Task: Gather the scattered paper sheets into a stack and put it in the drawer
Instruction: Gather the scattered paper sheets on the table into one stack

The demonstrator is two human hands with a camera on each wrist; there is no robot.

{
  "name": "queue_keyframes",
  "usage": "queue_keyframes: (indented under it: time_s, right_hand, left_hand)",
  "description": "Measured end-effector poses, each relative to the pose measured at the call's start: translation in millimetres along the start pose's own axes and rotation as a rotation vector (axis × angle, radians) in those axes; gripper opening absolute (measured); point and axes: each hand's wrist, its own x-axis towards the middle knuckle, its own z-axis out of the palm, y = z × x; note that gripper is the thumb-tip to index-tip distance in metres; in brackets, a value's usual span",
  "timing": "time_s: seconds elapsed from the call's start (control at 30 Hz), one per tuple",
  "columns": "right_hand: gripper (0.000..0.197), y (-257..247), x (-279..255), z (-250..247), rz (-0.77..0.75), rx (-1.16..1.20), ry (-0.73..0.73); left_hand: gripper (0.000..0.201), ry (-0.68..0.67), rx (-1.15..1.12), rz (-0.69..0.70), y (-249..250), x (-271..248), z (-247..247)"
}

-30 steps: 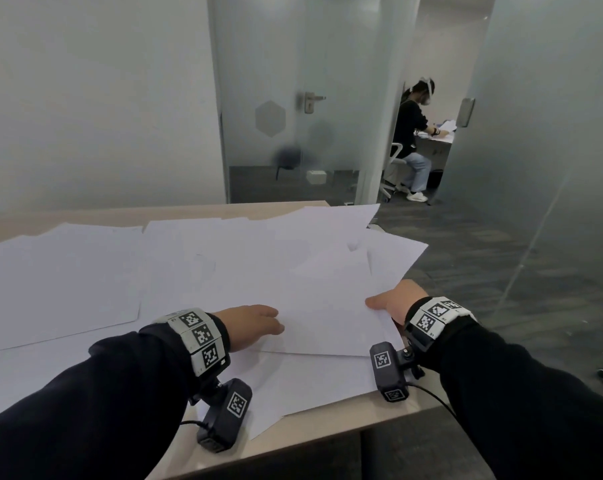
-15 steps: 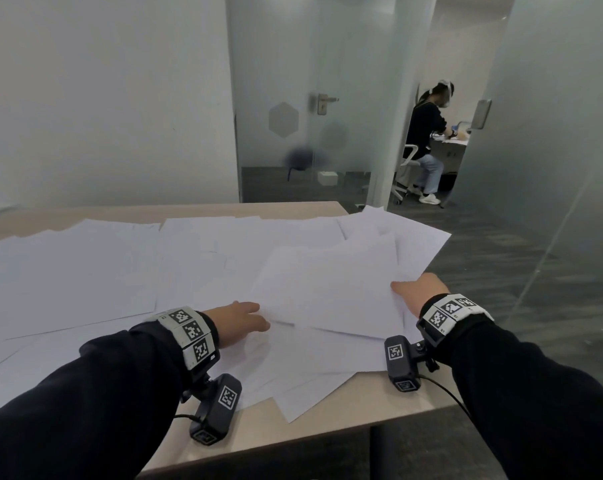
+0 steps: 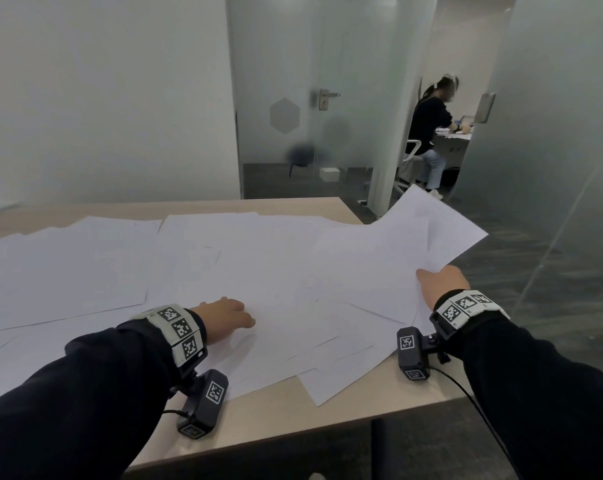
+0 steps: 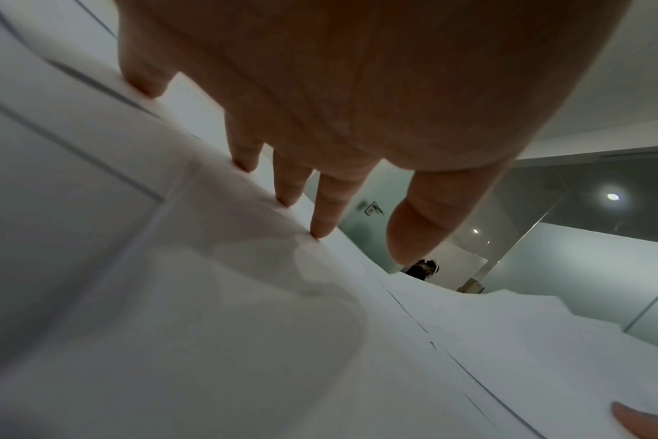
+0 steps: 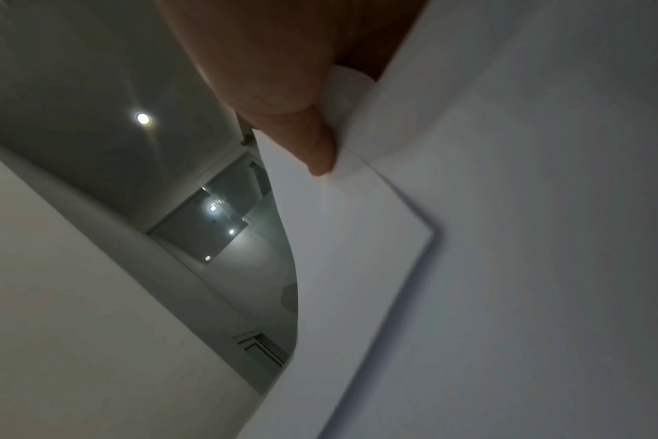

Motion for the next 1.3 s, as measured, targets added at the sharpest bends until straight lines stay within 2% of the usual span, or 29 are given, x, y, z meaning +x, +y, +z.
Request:
queue_keyframes:
  time_s: [0.17, 0.27, 0.47, 0.6, 0.7, 0.8, 0.9, 0.97, 1.0, 1.07, 1.13, 1.2, 1.3]
  right_hand:
    - [0.029, -9, -1, -13, -0.046, 0.125, 0.128]
    - [0.031, -19, -9, -19, -0.082, 0.205, 0.166]
    - [0.031, -50, -37, -31, -0.172, 0.367, 0.167]
    - [0.028, -69, -53, -30, -0.245, 0.502, 0.151]
    - [0.033, -83, -60, -26, -0.279, 0.591, 0.117]
    - [0.035, -96, -67, -17, -0.283, 0.656, 0.06]
    - [0.029, -105, -72, -1, -0.289, 0.676, -0.008]
    - [0.023, -108, -74, 15, -0.279, 0.682, -0.054]
    - [0.024, -110, -77, 22, -0.265, 0.681, -0.081]
    - [0.031, -110, -82, 41, -0.211, 0.653, -0.14]
    - [0.04, -111, -90, 59, -0.173, 0.62, -0.206]
    - [0.045, -110, -97, 79, -0.136, 0.597, -0.278]
    - [0.044, -104, -110, 108, -0.077, 0.561, -0.412]
  left_hand:
    - [0.047, 0.007, -0.057, 0.007, 6, 0, -4]
    - [0.047, 0.067, -0.168, 0.021, 15, 3, -6]
    - [0.045, 0.068, -0.143, 0.077, 19, -2, 0]
    - [0.048, 0.106, -0.256, 0.046, 11, -5, -4]
    - [0.053, 0.114, -0.432, 0.03, 6, -10, -10]
    - [0.065, 0.166, -0.765, 0.013, 0, -21, -17]
    - [0.079, 0.232, -1.12, 0.013, -9, -32, -22]
    - [0.073, 0.288, -1.321, 0.033, -14, -40, -27]
    - [0.068, 0.3, -1.373, 0.047, -15, -47, -31]
    - [0.082, 0.271, -1.436, 0.079, -25, -52, -36]
    - [0.086, 0.267, -1.494, 0.091, -39, -55, -39]
    - [0.078, 0.294, -1.537, 0.062, -53, -59, -41]
    - [0.043, 0.392, -1.451, -0.038, -78, -57, -36]
